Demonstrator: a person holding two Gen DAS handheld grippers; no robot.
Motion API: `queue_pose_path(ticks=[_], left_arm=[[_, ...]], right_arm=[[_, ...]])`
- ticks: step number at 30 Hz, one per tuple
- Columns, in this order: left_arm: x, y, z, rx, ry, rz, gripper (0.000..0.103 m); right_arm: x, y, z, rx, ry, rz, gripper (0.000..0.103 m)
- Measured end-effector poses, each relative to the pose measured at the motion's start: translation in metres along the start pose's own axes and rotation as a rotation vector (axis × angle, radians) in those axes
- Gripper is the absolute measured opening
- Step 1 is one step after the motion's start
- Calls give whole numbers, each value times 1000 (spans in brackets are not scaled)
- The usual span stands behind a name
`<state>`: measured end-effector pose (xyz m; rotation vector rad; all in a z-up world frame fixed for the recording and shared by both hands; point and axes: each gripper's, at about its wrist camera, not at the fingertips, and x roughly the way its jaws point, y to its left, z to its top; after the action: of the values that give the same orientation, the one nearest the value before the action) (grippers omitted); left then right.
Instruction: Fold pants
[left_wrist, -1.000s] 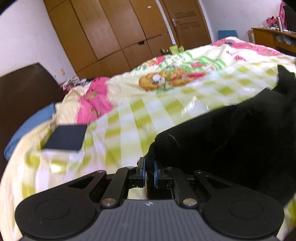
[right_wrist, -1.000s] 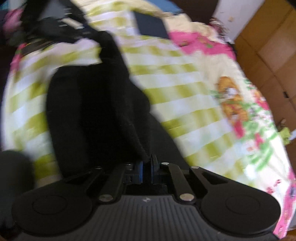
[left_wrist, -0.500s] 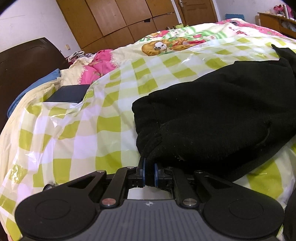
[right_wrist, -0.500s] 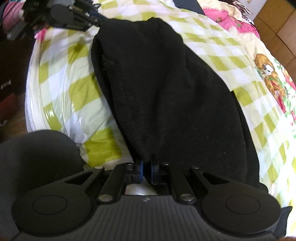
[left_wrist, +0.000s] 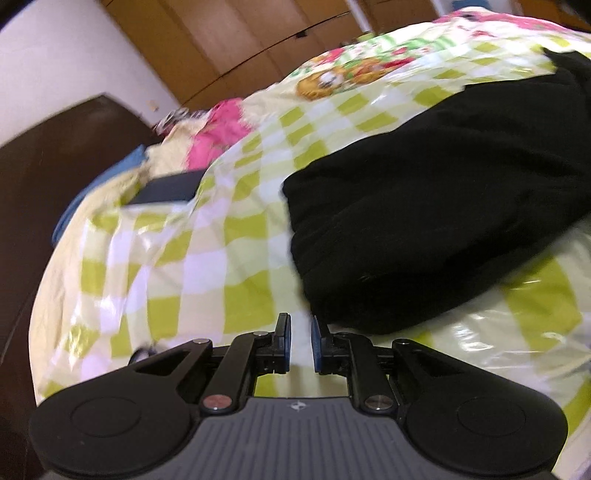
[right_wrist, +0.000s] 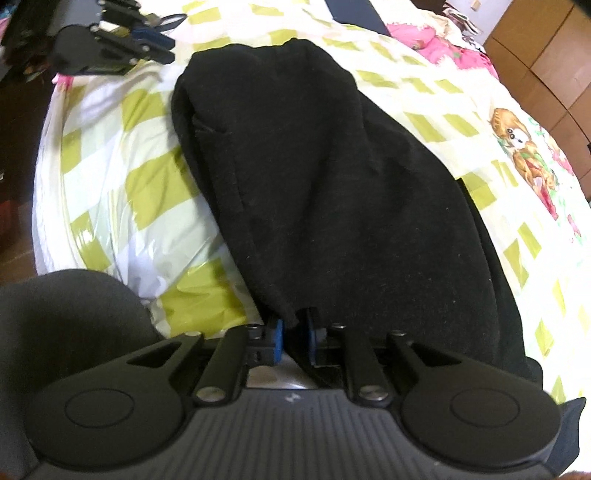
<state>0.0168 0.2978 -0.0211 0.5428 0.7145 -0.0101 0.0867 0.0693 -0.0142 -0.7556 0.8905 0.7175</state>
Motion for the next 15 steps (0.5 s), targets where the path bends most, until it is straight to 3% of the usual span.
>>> queue_pose_path(ticks=[6,11,15], left_arm=[[-4,-30,11,169,-56,-2,30],[2,-45,14,309,-87,58,35],[21,-48,9,334,18,23,33]], right_arm=[[0,3,4,2,-15,-12,19],[4,4,5,14,-17,-15,19],[4,7,2,23,-17,-21,19]])
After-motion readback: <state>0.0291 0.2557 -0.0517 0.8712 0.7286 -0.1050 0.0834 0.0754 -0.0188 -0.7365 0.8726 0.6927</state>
